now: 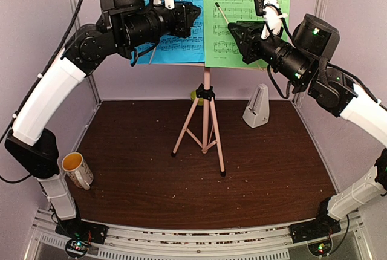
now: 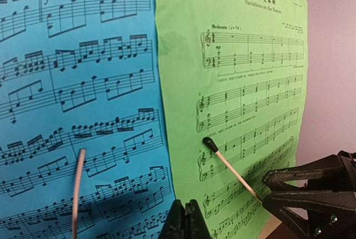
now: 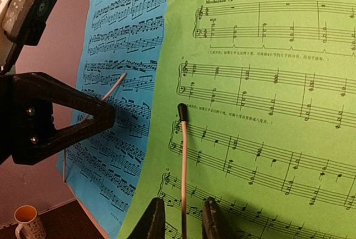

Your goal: Set up the instrument practice props

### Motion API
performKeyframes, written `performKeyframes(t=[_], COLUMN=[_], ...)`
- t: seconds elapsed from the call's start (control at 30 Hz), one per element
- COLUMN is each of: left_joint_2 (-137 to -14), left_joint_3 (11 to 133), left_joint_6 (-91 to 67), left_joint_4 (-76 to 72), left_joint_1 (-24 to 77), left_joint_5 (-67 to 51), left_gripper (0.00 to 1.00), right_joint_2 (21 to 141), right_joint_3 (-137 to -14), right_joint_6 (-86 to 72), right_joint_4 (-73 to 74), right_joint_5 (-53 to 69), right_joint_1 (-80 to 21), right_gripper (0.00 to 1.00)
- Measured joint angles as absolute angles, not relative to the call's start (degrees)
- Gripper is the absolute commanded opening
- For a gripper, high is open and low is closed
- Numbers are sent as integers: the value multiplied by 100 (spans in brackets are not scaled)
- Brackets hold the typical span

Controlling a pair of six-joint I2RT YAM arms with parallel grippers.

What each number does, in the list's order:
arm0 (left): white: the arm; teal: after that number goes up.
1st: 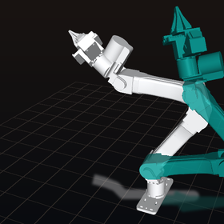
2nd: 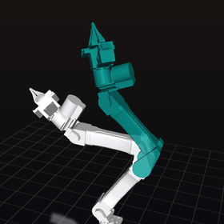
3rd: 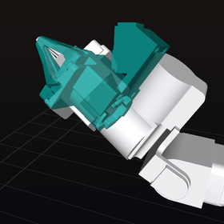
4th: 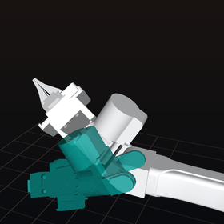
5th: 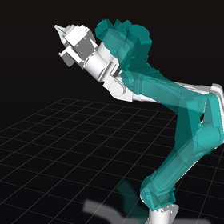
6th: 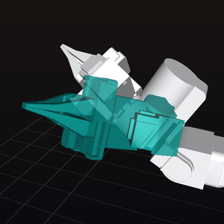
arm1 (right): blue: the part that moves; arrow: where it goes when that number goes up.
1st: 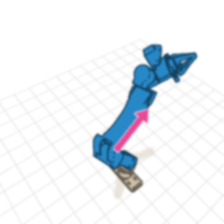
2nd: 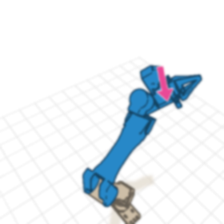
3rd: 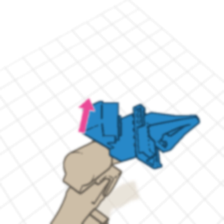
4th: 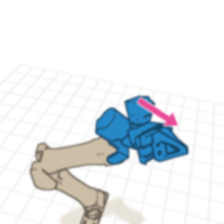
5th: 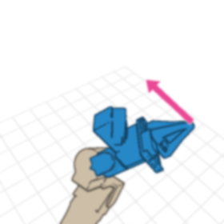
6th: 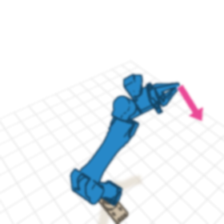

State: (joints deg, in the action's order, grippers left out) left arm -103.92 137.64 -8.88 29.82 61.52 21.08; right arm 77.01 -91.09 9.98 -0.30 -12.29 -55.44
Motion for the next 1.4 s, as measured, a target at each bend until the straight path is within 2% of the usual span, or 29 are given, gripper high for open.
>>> performKeyframes(t=[0.2,0.33,0.4,0.6,0.7,0.87,1.0,1.4], left_joint_2=[-10088,-9942,-9835,-9233,-8827,-8009,-7321,-5953], left_joint_3=[13576,13380,13166,12154,11640,10678,9843,7290], left_joint_6=[-801,-707,-639,-510,-489,-438,-484,-1693], left_joint_4=[2947,2834,2720,2355,2182,1782,1568,1026], left_joint_1=[6198,6276,6324,6383,6386,6383,6267,4864], left_joint_5=[2206,2211,2204,2086,2051,1916,1653,626], left_gripper=[0,0,0,0,0,15,20,29], right_joint_2=[7701,7649,7568,7199,6967,6501,6093,4235], right_joint_3=[-9109,-9109,-9098,-9063,-9015,-8685,-8311,-5559], right_joint_6=[974,965,952,910,856,692,462,-596], right_joint_4=[-25,-19,-27,-3,54,224,523,941], right_joint_5=[-1271,-1221,-1164,-993,-908,-810,-816,-1575], right_joint_1=[-5546,-5546,-5546,-5546,-5546,-5546,-5546,-5448], right_gripper=[35,48,58,75,79,85,92,96])
